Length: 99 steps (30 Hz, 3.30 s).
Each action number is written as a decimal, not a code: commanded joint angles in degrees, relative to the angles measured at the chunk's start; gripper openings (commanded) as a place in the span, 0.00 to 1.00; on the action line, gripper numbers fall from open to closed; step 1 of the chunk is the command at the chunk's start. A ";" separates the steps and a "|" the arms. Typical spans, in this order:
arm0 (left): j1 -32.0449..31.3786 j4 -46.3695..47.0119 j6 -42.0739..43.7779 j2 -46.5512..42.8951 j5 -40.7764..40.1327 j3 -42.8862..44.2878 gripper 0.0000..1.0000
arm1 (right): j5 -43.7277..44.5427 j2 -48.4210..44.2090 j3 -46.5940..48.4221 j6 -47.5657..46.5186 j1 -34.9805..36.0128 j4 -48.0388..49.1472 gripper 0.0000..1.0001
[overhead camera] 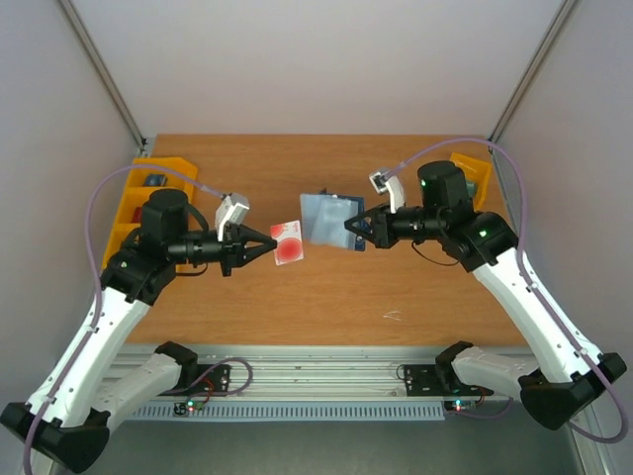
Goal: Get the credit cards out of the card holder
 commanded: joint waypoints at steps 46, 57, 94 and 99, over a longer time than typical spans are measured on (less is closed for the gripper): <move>11.32 18.85 -12.01 -4.22 12.20 -4.23 0.00 | -14.69 13.44 5.91 4.35 11.04 24.87 0.69; 11.08 23.94 -17.37 -4.68 10.87 -6.88 0.00 | -17.40 15.29 6.00 9.68 11.24 26.40 0.01; -2.94 52.45 114.83 -5.63 -15.67 -18.55 0.63 | -11.23 25.84 29.86 20.34 11.06 -9.90 0.01; -3.51 49.75 116.33 -6.41 -15.14 -18.61 0.42 | -10.57 26.70 30.63 19.77 11.53 -10.13 0.01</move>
